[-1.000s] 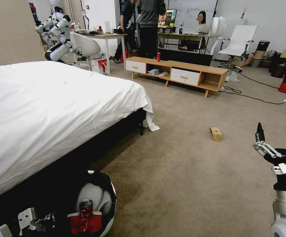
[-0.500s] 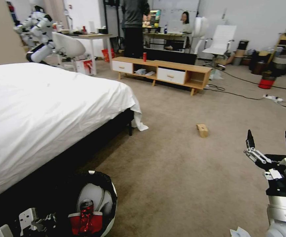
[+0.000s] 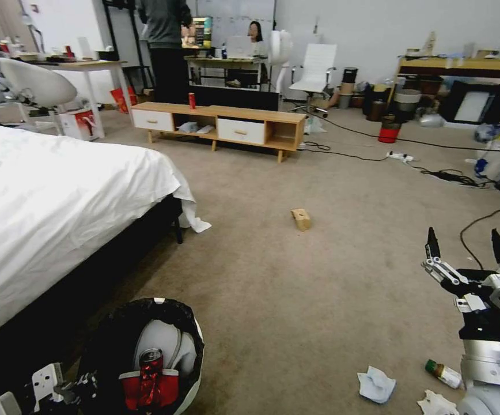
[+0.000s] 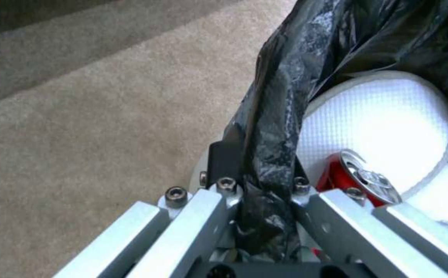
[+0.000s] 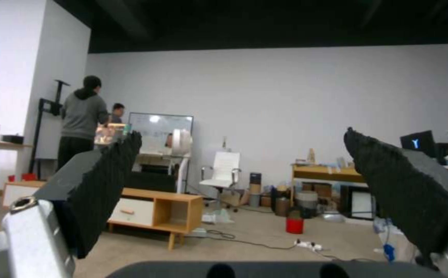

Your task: Pick up the trash bin and place the garbage on the floor into it.

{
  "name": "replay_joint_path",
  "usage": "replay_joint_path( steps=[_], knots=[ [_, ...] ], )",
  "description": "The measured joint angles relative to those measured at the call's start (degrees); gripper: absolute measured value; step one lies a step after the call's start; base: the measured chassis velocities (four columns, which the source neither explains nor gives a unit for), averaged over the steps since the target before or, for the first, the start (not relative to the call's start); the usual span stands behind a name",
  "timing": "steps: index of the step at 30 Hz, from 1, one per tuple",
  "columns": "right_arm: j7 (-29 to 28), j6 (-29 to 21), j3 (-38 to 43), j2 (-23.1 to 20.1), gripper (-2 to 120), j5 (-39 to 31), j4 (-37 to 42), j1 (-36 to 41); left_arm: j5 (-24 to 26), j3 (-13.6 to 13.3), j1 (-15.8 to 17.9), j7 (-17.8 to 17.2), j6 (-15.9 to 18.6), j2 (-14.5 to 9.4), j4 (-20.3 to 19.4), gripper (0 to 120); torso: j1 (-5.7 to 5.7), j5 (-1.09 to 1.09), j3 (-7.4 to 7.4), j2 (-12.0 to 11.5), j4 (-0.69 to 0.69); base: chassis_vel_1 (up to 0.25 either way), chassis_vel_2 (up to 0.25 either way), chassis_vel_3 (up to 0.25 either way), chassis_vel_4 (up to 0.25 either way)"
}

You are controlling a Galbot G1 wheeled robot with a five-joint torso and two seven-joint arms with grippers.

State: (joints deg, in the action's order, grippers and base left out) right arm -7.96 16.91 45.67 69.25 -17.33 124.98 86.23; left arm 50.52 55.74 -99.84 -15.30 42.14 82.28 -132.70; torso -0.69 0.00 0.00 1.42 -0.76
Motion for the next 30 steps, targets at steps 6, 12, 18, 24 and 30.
replay_joint_path(
  steps=[6, 12, 18, 24, 30],
  knots=[
    [0.03, -0.20, -1.10, -0.08, 100, 0.02, -0.47, -0.71, 0.24, 0.31, 0.03, -0.02, 0.00, 0.01, 0.06, 2, 0.00, 0.00, 0.00, 0.00, -0.04, 0.000, 0.000, 0.000, 0.000],
    [0.12, -0.50, -2.00, -0.22, 100, -0.02, -0.70, -1.60, 0.81, 1.03, -0.37, -0.12, 0.00, -0.12, -0.11, 2, 0.00, 0.00, 0.00, 0.00, -0.03, 0.000, 0.000, 0.000, 0.000],
    [0.31, -0.51, -2.71, -0.28, 100, -0.02, -0.99, -1.96, 0.95, 1.44, -0.78, -0.13, 0.00, -0.17, -0.39, 2, 0.00, 0.00, 0.00, 0.00, -0.04, 0.000, 0.000, 0.000, 0.000],
    [0.66, -0.26, -2.93, -0.71, 100, -0.09, -1.19, -2.31, 1.01, 1.64, -0.77, -0.13, 0.00, -0.10, -0.56, 2, 0.00, 0.00, 0.00, 0.00, -0.03, 0.000, 0.000, 0.000, 0.000],
    [0.86, 0.05, -2.49, -1.87, 100, -0.18, -1.21, -2.25, 0.99, 1.64, -0.57, -0.22, 0.00, 0.26, -0.61, 2, 0.00, 0.00, 0.00, 0.00, -0.04, 0.000, 0.000, 0.000, 0.000]
  ],
)
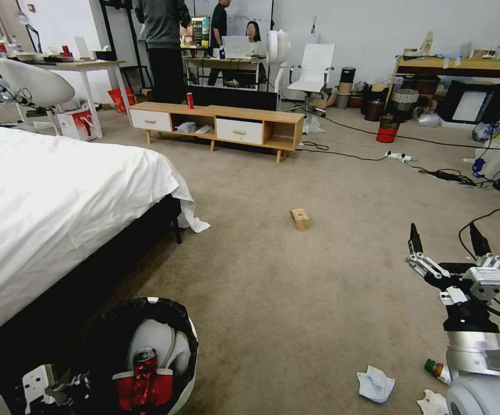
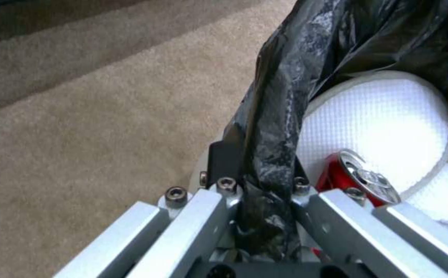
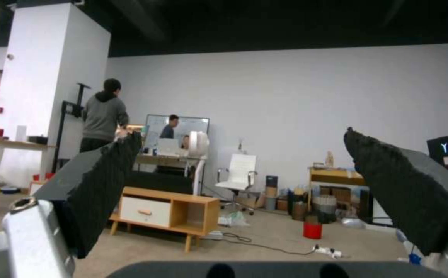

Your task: Pick up the trash bin and place the garbage on the floor into it.

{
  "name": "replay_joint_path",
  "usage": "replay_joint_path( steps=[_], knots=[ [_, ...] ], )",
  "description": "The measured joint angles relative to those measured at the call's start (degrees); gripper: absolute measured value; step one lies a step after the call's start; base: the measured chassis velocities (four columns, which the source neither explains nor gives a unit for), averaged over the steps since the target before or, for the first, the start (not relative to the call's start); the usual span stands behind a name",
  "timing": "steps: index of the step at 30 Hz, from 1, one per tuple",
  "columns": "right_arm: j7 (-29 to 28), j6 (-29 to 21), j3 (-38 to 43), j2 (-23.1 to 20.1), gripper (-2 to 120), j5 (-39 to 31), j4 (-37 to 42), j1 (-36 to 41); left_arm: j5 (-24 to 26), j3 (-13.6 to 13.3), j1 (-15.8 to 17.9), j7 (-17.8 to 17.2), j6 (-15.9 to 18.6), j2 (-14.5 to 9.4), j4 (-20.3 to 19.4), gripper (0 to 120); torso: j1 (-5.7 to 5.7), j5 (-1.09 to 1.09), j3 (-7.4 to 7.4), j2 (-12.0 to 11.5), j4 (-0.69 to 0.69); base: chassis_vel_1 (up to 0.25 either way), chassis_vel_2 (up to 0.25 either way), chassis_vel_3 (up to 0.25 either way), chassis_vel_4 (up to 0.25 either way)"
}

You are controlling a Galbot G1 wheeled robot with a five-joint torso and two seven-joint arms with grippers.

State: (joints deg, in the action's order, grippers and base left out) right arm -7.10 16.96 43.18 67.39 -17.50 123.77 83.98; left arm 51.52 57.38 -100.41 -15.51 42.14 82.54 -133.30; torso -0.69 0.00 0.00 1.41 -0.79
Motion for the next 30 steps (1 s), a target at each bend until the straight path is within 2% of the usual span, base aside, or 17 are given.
replay_joint_path(
  steps=[19, 30],
  knots=[
    [0.19, -0.03, -0.69, 1.11, 100, 0.05, 0.26, -0.13, -0.24, 0.26, -0.16, 0.26, 0.00, -0.43, -0.05, 2, 0.00, 0.00, 0.00, 0.00, 0.00, -0.003, -0.003, -0.002, -0.002],
    [0.25, -0.03, -0.98, 1.58, 100, 0.66, -0.07, -0.09, -0.08, 0.03, 0.49, 0.27, 0.00, -0.71, 0.46, 2, 0.00, -0.01, 0.00, 0.00, 0.00, -0.067, -0.064, -0.060, -0.064]
  ],
)
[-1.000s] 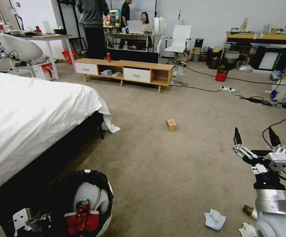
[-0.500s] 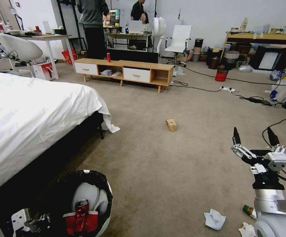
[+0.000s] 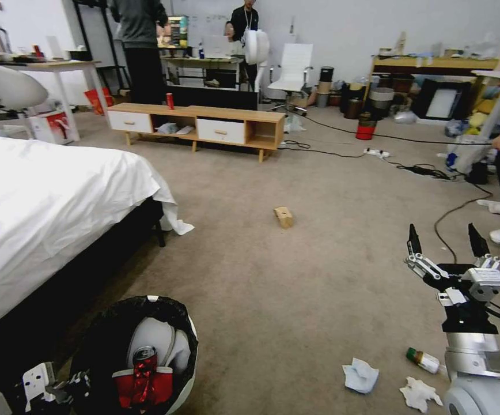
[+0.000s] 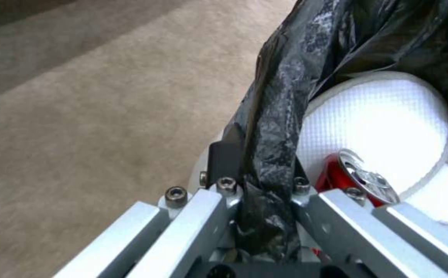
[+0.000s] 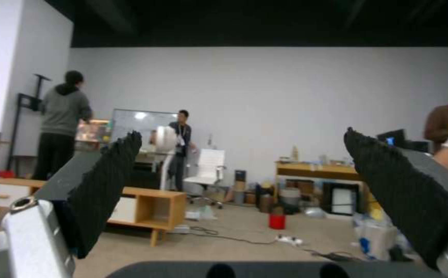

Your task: Pick up the trash bin and place the garbage on the floor into it.

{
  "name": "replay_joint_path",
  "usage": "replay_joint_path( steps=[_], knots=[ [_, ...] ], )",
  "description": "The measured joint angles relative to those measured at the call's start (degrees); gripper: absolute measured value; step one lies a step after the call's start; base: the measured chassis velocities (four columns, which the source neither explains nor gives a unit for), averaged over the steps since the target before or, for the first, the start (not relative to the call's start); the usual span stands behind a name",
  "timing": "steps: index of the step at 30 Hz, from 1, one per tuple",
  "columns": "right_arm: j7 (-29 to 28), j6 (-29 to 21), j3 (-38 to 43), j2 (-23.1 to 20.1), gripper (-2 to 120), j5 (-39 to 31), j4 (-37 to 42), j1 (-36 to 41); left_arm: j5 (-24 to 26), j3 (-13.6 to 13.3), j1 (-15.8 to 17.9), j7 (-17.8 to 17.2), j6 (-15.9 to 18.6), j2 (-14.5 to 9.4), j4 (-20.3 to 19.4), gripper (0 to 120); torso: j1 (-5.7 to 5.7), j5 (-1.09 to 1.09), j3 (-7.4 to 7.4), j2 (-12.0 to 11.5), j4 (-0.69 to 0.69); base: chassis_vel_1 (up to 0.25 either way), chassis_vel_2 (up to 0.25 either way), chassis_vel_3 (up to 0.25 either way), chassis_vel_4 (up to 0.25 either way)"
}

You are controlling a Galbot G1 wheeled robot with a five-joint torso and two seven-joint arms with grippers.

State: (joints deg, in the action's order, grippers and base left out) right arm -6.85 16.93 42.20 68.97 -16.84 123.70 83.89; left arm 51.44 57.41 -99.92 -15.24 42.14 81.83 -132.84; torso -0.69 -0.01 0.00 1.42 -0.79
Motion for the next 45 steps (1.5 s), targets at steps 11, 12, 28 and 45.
replay_joint_path(
  steps=[11, 12, 28, 45],
  knots=[
    [0.03, -0.02, -0.78, -0.13, 100, 0.23, -0.84, -0.81, 0.07, 0.33, -0.05, -0.01, 0.00, 0.16, 0.05, 2, 0.00, 0.01, 0.00, 0.00, 0.00, -0.110, -0.106, -0.118, -0.127],
    [0.03, -0.02, -0.82, -0.19, 100, 0.22, -0.89, -0.87, 0.07, 0.33, -0.05, -0.01, 0.00, 0.20, 0.06, 2, 0.00, 0.01, 0.00, 0.00, 0.00, -0.130, -0.134, -0.143, -0.140],
    [0.30, 0.06, -1.77, -0.83, 100, -0.03, -1.60, -1.50, 0.07, 0.71, -0.24, -0.28, 0.00, 0.63, -0.26, 2, 0.00, 0.01, 0.00, 0.00, 0.02, -0.054, -0.053, -0.053, -0.046],
    [1.73, 0.70, -1.78, -0.58, 100, 0.07, -1.49, -0.86, 0.41, 0.82, -0.43, -0.29, -0.06, 0.47, -0.27, 2, 0.00, 0.01, 0.00, 0.00, 0.00, 0.000, 0.000, 0.000, 0.000]
  ],
)
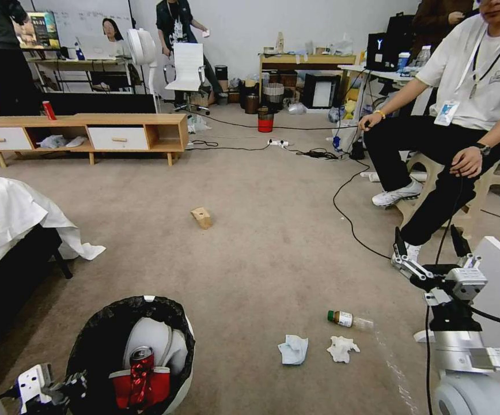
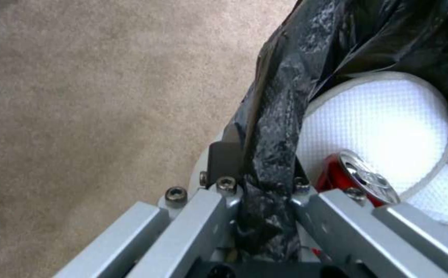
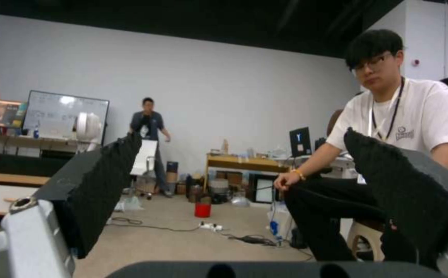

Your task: Pick up the trash bin and place the garbage on the floor into it.

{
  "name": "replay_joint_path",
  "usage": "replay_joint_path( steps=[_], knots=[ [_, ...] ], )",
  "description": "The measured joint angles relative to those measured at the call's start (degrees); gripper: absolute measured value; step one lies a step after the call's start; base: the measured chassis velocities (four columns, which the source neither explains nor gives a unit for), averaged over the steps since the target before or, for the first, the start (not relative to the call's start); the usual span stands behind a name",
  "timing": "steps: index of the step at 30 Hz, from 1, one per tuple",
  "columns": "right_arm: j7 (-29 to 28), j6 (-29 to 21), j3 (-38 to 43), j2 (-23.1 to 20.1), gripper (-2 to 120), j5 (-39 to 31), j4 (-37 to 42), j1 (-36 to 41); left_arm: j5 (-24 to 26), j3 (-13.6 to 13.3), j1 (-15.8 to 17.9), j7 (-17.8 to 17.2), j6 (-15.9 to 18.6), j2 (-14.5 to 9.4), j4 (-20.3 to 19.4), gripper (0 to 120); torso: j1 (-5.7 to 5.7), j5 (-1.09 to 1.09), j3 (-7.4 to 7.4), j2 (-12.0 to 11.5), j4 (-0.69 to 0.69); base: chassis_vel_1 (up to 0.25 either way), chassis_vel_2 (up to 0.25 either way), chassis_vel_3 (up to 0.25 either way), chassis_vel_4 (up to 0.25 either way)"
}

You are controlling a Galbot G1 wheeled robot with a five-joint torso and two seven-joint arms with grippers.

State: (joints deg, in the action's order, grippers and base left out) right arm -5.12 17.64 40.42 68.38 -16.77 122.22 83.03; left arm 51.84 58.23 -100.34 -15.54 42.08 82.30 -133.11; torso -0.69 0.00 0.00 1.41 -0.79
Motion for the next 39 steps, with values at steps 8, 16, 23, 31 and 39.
replay_joint_path(
  steps=[8, 16, 23, 31, 39],
  knots=[
    [0.37, 1.08, 0.25, 0.43, 100, 0.38, -0.41, 0.41, -0.05, -0.02, -0.34, 0.15, -0.24, 0.07, 0.00, 2, 0.00, 0.00, 0.00, 0.00, 0.00, 0.000, 0.000, 0.000, 0.000],
    [0.41, 1.38, 0.32, 0.17, 100, 0.75, -0.72, 0.37, -0.16, -0.15, -0.17, 0.19, -0.29, 0.14, 0.07, 2, 0.00, -0.01, 0.00, 0.00, 0.00, -0.055, 0.055, 0.055, -0.059],
    [0.43, 1.42, 0.15, 0.20, 100, 0.73, -0.98, 0.19, -0.22, -0.16, -0.12, 0.24, -0.30, 0.20, 0.20, 2, 0.00, 0.00, 0.00, 0.00, 0.00, 0.000, 0.000, 0.000, 0.000],
    [0.43, 1.45, 0.15, 0.21, 100, 0.72, -1.22, 0.04, -0.23, -0.14, -0.03, 0.25, -0.31, 0.20, 0.25, 2, -0.01, 0.00, 0.00, 0.00, 0.00, 0.000, 0.000, 0.000, 0.000],
    [0.46, 1.50, 0.04, 0.16, 100, 0.73, -1.69, -0.16, -0.26, -0.18, 0.20, 0.28, -0.33, 0.22, 0.51, 2, 0.00, 0.00, 0.00, 0.00, 0.00, 0.000, 0.000, 0.000, 0.000]
  ],
)
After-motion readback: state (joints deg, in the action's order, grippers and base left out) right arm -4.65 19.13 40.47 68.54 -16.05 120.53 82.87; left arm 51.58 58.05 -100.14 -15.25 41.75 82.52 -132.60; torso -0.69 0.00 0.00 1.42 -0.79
